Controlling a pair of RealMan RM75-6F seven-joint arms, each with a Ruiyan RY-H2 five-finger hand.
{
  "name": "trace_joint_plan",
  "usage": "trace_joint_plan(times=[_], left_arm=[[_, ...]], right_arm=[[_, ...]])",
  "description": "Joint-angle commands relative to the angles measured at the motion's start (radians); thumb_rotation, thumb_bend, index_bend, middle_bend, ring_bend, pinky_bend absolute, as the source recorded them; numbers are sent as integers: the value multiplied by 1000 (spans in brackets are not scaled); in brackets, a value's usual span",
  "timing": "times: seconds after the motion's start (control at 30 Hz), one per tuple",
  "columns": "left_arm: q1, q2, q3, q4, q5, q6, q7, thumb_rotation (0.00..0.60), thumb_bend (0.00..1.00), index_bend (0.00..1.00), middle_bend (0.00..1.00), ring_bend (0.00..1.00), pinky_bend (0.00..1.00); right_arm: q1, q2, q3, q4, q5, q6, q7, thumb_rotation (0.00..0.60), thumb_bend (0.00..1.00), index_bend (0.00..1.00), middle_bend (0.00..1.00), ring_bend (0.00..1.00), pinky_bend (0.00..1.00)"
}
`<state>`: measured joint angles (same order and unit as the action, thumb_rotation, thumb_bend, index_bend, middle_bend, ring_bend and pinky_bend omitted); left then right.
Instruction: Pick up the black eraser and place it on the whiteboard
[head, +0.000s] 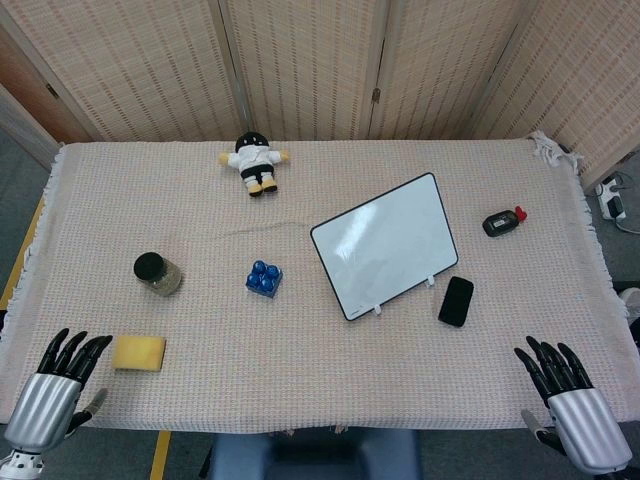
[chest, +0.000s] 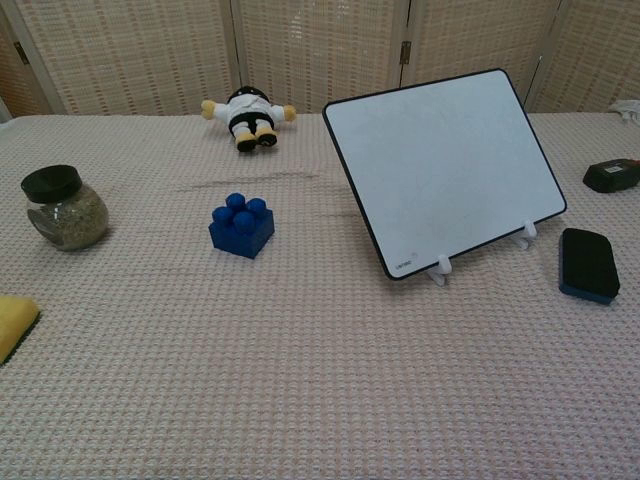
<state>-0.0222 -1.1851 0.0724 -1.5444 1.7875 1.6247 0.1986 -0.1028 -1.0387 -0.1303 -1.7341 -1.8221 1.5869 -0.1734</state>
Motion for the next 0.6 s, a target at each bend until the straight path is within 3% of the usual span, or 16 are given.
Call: trace_joint_plan(times=[0.03,0.23,0.43,0.6], left_arm=[[0,0,1,0,0,-1,-1,600,335,128,211,125,63],[-8,-5,-1,2,-8,-20,4,600,334,128,212,125,63],[-19,-4,-13,4,-25,-33,-16,600,335,128,211,125,63],[-39,-7,-29,7,-65,-74,-27,600,335,128,211,126,62]], right_arm=[[0,1,-1,-1,-2,1,2,600,317,0,0,0,0],[11,4,6,1,10,-13,12,600,316,0,0,0,0],[92,12,71,28,70,-110,-41,600,313,5,0,0,0],[201,53,140,17,99,-231,-169,600,314,156,0,0,0]])
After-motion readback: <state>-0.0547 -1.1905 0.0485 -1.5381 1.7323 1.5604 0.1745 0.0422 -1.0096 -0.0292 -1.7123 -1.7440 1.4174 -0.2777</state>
